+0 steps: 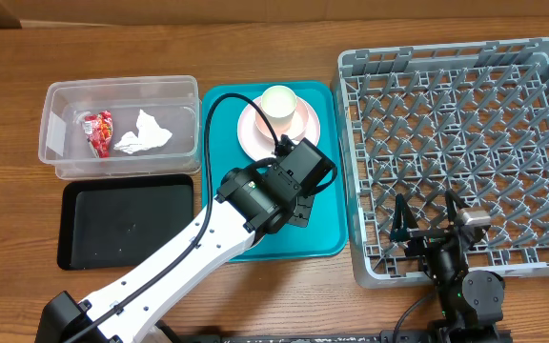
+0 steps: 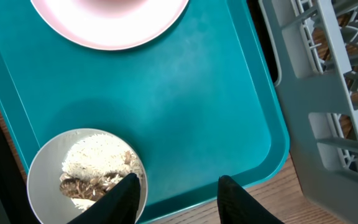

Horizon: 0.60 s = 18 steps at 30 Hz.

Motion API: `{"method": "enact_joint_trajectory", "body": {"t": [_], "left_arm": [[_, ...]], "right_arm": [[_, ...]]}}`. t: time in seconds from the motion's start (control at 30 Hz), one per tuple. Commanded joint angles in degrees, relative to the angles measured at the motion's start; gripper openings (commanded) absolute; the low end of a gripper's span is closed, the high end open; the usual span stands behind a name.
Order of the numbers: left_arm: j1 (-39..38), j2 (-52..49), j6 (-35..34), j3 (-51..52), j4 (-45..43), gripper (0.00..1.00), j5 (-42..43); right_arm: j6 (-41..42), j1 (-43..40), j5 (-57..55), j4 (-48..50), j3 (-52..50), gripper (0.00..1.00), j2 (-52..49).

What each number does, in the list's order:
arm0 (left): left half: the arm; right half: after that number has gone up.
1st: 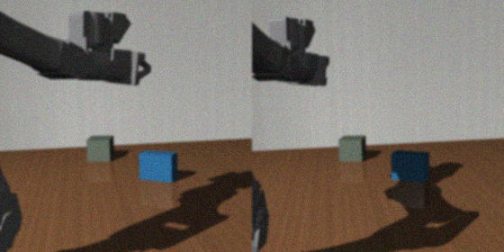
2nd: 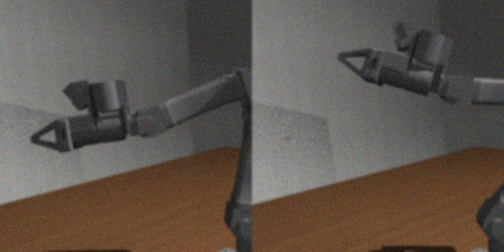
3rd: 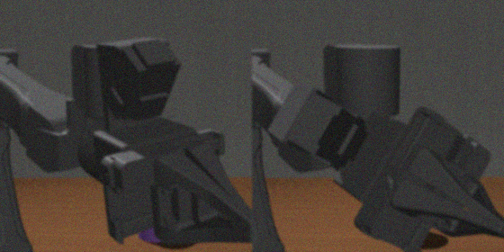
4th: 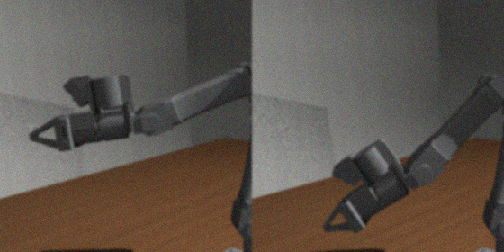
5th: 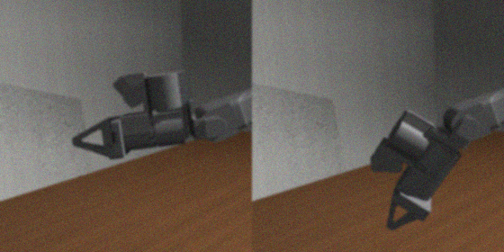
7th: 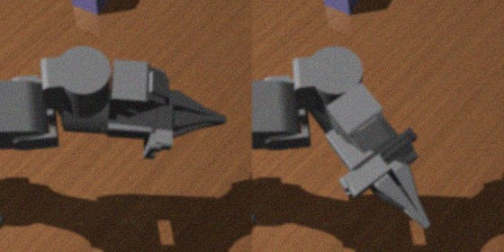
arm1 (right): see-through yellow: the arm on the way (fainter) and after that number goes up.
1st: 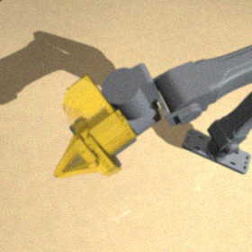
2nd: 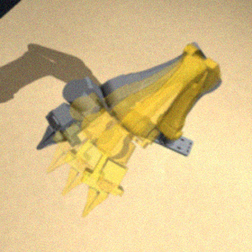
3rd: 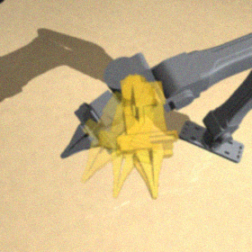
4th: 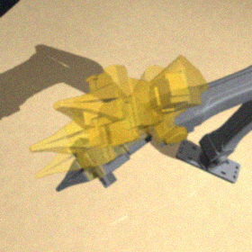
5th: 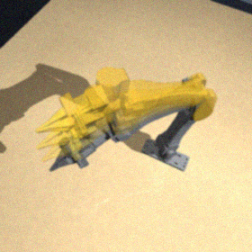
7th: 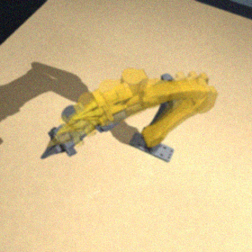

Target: Sort waste into correct bins and load items into the dishwasher

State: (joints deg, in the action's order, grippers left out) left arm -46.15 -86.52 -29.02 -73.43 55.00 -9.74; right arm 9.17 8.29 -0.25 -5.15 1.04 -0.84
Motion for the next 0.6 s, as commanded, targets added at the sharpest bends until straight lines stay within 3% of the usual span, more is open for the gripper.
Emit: {"method": "enact_joint_trajectory", "body": {"t": [0.0,0.57], "left_arm": [[0.0,-0.37,-0.79,0.31,-0.09,0.44,-1.33],[0.0,-0.37,-0.79,0.31,0.9,0.45,-1.22]], "right_arm": [[0.07,0.04,-0.13,0.35,-0.59,1.0,0.68],[0.07,0.04,-0.13,0.35,-0.59,1.0,0.68]]}}
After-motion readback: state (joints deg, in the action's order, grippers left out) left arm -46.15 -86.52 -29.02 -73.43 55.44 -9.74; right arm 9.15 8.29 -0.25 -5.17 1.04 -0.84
